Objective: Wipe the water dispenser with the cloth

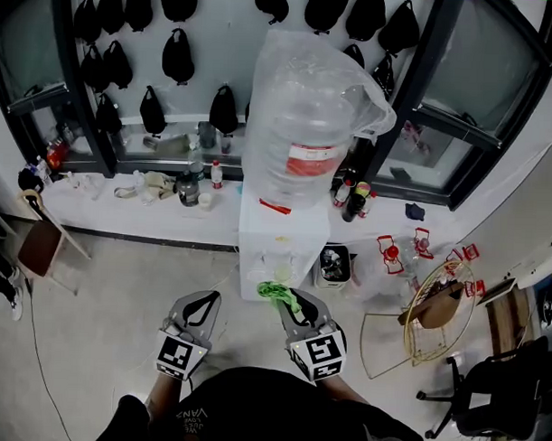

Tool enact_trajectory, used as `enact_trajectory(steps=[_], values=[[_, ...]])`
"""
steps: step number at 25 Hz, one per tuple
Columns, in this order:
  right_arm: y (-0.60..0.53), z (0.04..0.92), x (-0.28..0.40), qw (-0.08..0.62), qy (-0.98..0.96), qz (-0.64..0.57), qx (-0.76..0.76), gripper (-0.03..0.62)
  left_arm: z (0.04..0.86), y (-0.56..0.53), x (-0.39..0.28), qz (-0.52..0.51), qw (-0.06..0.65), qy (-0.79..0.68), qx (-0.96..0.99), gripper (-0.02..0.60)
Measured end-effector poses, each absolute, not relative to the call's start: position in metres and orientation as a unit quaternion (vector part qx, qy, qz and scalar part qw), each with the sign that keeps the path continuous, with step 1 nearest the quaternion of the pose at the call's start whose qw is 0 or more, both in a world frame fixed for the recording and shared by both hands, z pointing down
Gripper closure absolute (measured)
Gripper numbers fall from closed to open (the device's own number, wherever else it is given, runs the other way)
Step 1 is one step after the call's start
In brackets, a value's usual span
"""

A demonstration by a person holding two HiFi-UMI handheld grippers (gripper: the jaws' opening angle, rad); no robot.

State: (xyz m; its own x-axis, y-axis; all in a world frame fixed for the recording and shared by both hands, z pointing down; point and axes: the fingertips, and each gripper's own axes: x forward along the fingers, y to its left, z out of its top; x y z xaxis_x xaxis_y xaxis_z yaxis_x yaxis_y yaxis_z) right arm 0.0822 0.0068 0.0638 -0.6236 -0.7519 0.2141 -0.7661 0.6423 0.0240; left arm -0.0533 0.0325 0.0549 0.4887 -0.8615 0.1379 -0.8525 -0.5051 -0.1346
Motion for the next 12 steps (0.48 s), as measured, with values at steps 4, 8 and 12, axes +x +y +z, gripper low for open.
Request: enact_trajectory(steps=[4,8,12], values=[[0.006,0.064,0.083,0.103,-0.9,0.034,0.422,0.504,0.059,0.034,-0.055,-0.092,0.033,0.498,-0.862,0.58],[0.01,0.068,0.084,0.106,-0.9,0.036,0.422,0.503,0.065,0.04,-0.056,-0.094,0.038,0.496,-0.862,0.58],[0.008,0.067,0.083,0.106,-0.9,0.036,0.421,0.504,0.061,0.04,-0.056,-0.098,0.023,0.5,-0.86,0.58]])
